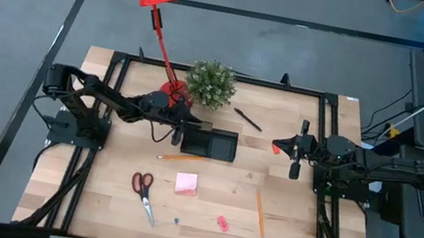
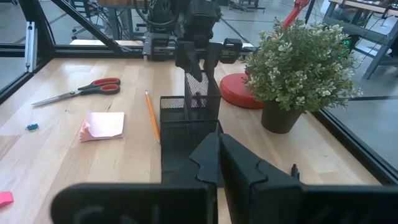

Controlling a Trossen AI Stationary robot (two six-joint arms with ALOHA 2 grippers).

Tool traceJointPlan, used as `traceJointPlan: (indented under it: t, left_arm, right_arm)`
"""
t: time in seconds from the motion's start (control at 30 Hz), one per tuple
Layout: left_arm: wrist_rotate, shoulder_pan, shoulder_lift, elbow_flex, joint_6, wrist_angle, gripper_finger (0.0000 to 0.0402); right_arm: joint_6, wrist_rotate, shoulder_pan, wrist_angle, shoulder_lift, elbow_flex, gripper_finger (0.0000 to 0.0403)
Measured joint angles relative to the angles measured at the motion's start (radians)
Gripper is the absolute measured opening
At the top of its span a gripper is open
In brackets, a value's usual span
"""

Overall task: Pick and place office supplies into organizer
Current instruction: Put the orange eraser into the black desk organizer

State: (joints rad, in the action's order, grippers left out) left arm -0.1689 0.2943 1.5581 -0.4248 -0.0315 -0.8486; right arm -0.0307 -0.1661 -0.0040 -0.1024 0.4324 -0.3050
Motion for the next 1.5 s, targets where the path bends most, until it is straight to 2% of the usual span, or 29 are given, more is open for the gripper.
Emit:
traceJointPlan:
  t: [0.27, 0.5, 0.6, 0.8, 1.0, 1.3, 1.37, 1.5]
  left_arm:
    - [-0.001, 0.001, -0.023, 0.0, 0.001, -0.059, 0.009]
    - [-0.001, 0.001, -0.163, 0.0, 0.045, -0.053, 0.0082]
    - [-0.005, 0.002, -0.25, 0.0, 0.062, 0.029, 0.0078]
    - [-0.007, -0.005, -0.412, -0.001, 0.126, 0.303, 0.006]
    - [-0.008, -0.026, -0.526, -0.001, 0.178, 0.474, 0.0015]
    - [-0.005, -0.031, -0.611, -0.001, 0.208, 0.594, 0.0001]
    - [0.002, -0.031, -0.618, -0.001, 0.224, 0.623, 0.0001]
    - [0.05, -0.028, -0.63, 0.0, 0.237, 0.646, 0.0001]
  right_arm:
    - [0.0, 0.0, 0.0, 0.0, 0.0, 0.0, 0.0019]
    - [0.0, 0.0, 0.0, 0.0, 0.0, 0.0, 0.0019]
    - [0.0, 0.0, 0.0, 0.0, 0.0, 0.0, 0.0019]
    - [0.0, 0.0, 0.0, 0.0, 0.0, 0.0, 0.0019]
    - [0.053, 0.0, 0.0, 0.002, 0.0, 0.0, 0.0019]
    - [0.104, -0.001, 0.0, -0.002, 0.029, -0.038, 0.0007]
    - [0.108, -0.004, 0.0, -0.037, 0.064, -0.07, 0.0004]
    - [0.205, -0.075, 0.001, -0.177, 0.164, -0.166, 0.0004]
